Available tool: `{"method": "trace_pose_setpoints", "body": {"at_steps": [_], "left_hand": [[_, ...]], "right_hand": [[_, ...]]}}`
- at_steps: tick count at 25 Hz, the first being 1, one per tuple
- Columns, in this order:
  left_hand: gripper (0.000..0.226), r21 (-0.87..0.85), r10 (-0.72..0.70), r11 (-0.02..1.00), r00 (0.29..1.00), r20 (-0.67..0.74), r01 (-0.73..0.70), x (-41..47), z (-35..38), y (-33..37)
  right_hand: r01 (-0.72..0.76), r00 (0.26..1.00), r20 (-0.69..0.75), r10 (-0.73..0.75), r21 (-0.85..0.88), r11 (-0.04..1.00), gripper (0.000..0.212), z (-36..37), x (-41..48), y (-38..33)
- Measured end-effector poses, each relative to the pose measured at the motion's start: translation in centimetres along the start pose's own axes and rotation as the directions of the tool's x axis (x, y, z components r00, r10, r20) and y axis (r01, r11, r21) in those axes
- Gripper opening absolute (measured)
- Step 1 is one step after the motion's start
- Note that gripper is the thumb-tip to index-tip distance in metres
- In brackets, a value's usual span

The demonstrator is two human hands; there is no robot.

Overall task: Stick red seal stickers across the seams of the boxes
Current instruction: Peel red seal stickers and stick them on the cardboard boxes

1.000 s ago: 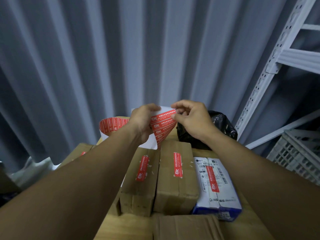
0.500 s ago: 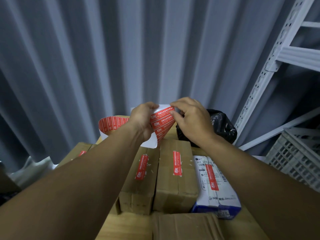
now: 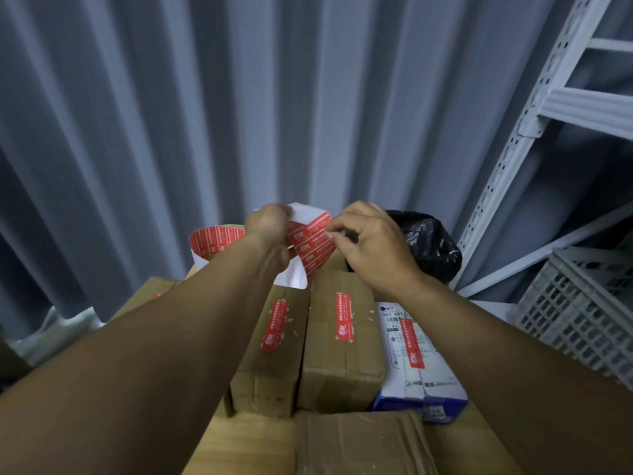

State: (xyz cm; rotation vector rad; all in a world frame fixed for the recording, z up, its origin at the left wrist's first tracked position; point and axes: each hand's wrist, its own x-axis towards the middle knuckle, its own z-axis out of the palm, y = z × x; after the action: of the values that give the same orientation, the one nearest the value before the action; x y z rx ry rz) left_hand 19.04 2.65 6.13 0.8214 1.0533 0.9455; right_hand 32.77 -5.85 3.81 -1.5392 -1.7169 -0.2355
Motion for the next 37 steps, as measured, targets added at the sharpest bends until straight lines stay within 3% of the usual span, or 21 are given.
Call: {"method": "trace_pose_setpoints", "body": {"at_steps": [6, 12, 19, 22, 25, 29, 32, 37], "left_hand": [[0.025, -0.038, -0.081, 0.996, 0.993, -0.088, 0.078, 0.4, -0.3, -1.3], [0.033, 0.043, -0.126, 0.991, 0.990, -0.071, 0.129, -0.9, -1.3, -2.5], [0.042, 0.161, -0.188, 0.970, 0.982, 0.002, 0.185, -5.5, -3.7, -2.0], [0.030, 0.155, -0.191, 0.970, 0.982, 0.011, 0.187, -7.3, -4.9, -1.3], [0.021, 0.183, -0.137, 0.976, 0.986, 0.091, 0.118, -9.3, -5.6, -0.7], [0.016, 0.248, 0.035, 0.964, 0.969, 0.243, -0.097, -12.6, -6.1, -1.1], [0.020, 0.374, 0.081, 0.893, 0.907, 0.414, -0.251, -15.2, -7.2, -2.4], [0.022, 0.541, 0.062, 0.771, 0.884, 0.463, -0.337, -18.0, -9.1, -4.9]], "right_hand": [[-0.091, 0.994, -0.040, 0.097, 0.128, 0.988, 0.006, -2.1, -1.4, 0.2], [-0.327, 0.945, 0.092, 0.314, 0.327, 0.887, 0.010, -4.5, -2.1, -0.5], [-0.379, 0.925, 0.129, 0.357, 0.314, 0.870, 0.006, -7.3, -4.5, -2.6], [-0.401, 0.916, 0.134, 0.378, 0.283, 0.871, 0.005, -8.2, -5.3, -3.5], [-0.424, 0.905, 0.155, 0.395, 0.287, 0.859, 0.006, -9.1, -6.0, -5.3], [-0.490, 0.870, 0.248, 0.426, 0.342, 0.801, 0.003, -10.4, -7.5, -7.5], [-0.562, 0.820, 0.365, 0.440, 0.366, 0.742, 0.005, -10.7, -9.5, -8.5], [-0.654, 0.732, 0.510, 0.451, 0.343, 0.674, 0.011, -11.2, -13.2, -9.2]]}}
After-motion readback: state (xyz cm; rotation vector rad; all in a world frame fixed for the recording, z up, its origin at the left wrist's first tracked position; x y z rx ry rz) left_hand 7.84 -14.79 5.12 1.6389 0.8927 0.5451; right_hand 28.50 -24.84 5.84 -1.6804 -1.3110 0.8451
